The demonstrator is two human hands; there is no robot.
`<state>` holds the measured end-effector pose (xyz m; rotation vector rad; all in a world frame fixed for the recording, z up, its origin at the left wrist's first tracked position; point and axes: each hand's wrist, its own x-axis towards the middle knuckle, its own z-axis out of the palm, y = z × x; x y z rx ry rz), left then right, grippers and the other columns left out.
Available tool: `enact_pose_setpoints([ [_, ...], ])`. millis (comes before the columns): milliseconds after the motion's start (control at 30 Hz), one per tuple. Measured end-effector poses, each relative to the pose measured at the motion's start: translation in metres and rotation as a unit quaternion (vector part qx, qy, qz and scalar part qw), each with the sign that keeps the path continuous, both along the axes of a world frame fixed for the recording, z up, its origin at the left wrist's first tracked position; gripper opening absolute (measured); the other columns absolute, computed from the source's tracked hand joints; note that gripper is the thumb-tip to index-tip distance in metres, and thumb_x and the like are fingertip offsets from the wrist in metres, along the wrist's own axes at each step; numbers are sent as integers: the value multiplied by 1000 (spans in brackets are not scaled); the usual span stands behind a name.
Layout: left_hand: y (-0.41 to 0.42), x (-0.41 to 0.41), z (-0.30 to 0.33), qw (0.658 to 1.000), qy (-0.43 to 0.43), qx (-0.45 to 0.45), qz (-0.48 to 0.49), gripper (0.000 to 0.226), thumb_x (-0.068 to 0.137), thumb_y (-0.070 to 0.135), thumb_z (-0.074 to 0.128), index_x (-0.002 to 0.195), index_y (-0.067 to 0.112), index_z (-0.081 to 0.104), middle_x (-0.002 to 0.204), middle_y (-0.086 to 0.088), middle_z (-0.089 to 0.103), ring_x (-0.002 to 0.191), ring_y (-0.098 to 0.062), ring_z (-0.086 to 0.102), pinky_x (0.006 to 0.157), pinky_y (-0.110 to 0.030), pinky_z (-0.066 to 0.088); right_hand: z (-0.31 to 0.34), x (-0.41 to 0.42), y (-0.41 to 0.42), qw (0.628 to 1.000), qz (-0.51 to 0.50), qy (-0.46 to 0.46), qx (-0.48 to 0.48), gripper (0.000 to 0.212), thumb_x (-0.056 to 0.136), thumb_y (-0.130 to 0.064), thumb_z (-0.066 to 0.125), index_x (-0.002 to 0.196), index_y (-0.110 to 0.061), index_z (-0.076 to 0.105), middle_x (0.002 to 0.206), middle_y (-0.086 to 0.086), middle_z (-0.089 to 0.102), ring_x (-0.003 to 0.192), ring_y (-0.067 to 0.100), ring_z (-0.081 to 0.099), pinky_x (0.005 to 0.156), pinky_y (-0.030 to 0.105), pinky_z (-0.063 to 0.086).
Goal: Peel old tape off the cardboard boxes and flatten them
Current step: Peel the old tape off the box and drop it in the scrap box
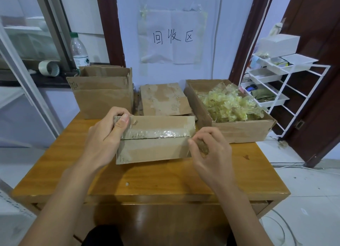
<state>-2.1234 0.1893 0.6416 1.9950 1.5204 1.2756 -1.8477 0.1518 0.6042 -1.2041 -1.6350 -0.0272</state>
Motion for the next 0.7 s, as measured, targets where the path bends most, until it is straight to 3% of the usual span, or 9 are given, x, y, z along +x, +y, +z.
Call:
enact_pose_setpoints([
  [167,0,0,-1,1000,-8,-3,-9,43,101,64,30,115,35,58,97,9,70,89,-9,63,83,-53,53,6,7,3,998,26,-43,-31,19,96,-33,71,86,-18,63,98,-8,53,84,6,55,72,13,45],
  [267,-1,2,-1,1000,-4,0,-9,44,101,65,29,115,35,59,95,10,69,86,-6,62,82,-51,52,14,3,2,992,-15,-90,-82,34,92,-55,65,82,-26,53,92,-11,51,74,5,53,63,16,44],
  [333,-1,3,-1,1000,3,2,-13,44,100,65,29,114,36,59,97,15,68,87,-4,61,81,-49,52,17,-3,3,983,-77,-143,-88,41,93,-64,60,78,-28,45,86,-12,49,64,5,47,53,15,36],
  [533,1,0,-2,1000,11,0,-16,48,99,71,28,116,38,58,96,14,68,86,-5,63,80,-50,53,19,-6,6,969,-125,-199,-80,29,107,-40,40,88,-25,56,92,-11,51,59,7,45,48,17,23],
  [700,0,0,-6,1000,-1,0,-19,44,101,67,29,118,38,58,100,15,68,91,-11,66,79,-53,54,17,-5,4,970,-123,-196,-78,32,110,-36,34,87,-25,54,90,-12,51,54,10,47,43,22,32],
])
